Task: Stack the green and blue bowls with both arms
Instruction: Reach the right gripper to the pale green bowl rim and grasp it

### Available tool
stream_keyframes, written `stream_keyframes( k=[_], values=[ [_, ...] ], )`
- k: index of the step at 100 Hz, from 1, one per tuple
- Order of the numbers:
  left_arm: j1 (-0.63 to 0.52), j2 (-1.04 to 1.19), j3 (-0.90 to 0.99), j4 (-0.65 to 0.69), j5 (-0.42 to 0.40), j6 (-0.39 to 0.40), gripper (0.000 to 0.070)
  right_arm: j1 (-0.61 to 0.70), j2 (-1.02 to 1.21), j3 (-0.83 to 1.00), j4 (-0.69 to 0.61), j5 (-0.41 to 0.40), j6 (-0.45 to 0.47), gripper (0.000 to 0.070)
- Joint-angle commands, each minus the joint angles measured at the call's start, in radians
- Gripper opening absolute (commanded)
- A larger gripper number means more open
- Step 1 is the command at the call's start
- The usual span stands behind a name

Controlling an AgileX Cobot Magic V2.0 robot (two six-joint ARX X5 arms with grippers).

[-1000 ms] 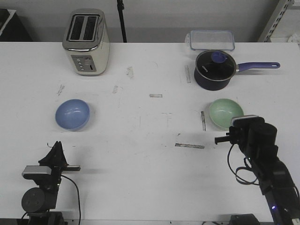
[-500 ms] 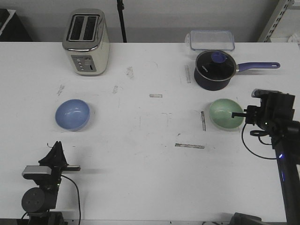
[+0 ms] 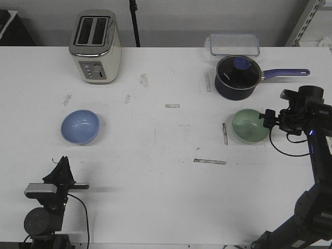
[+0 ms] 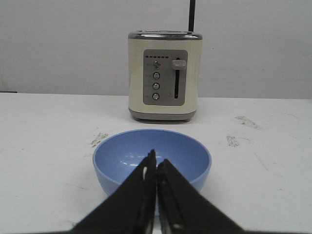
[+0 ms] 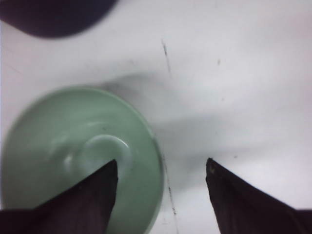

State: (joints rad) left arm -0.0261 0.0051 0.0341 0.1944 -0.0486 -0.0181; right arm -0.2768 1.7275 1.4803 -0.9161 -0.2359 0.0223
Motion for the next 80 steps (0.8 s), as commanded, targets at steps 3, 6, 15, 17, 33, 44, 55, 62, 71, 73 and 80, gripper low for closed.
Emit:
stream_keyframes(
  k=[3, 6, 15, 17, 33, 44, 55, 62, 71, 73, 80],
  values=[
    [0.002, -0.002, -0.022, 0.015, 0.001, -0.009, 0.0002, -0.004, 0.054, 0.022, 0.003, 0.0, 0.002, 0.0397],
    [0.002, -0.002, -0.022, 0.015, 0.001, -0.009, 0.0002, -0.004, 0.066, 0.022, 0.005, -0.003, 0.002, 0.0396],
    [0.002, -0.002, -0.022, 0.015, 0.001, -0.009, 0.0002, -0.002, 0.099, 0.022, 0.013, -0.003, 0.002, 0.0382],
    [0.002, -0.002, -0.022, 0.015, 0.001, -0.009, 0.0002, -0.002, 0.106, 0.022, 0.015, -0.003, 0.003, 0.036],
    [0.002, -0.002, -0.022, 0.015, 0.001, -0.009, 0.0002, 0.001, 0.135, 0.022, 0.021, -0.003, 0.002, 0.007],
    [0.002, -0.002, -0.022, 0.015, 0.001, -0.009, 0.0002, 0.001, 0.136, 0.025, 0.025, -0.003, 0.003, 0.0001],
    [0.002, -0.002, -0.022, 0.015, 0.001, -0.009, 0.0002, 0.003, 0.132, 0.043, 0.008, -0.003, 0.005, 0.0001],
    [0.002, -0.002, -0.022, 0.014, 0.001, -0.009, 0.0002, 0.015, 0.132, 0.066, -0.013, -0.004, 0.01, 0.0001],
    [0.002, -0.002, -0.022, 0.015, 0.001, -0.009, 0.0002, 0.041, 0.132, 0.107, -0.043, -0.004, 0.018, 0.0001],
    [0.002, -0.002, -0.022, 0.015, 0.001, -0.009, 0.0002, 0.049, 0.132, 0.116, -0.047, -0.004, 0.023, 0.0001],
    [0.002, -0.002, -0.022, 0.015, 0.001, -0.009, 0.0002, 0.086, 0.132, 0.145, -0.056, -0.005, 0.051, 0.0001]
  ],
)
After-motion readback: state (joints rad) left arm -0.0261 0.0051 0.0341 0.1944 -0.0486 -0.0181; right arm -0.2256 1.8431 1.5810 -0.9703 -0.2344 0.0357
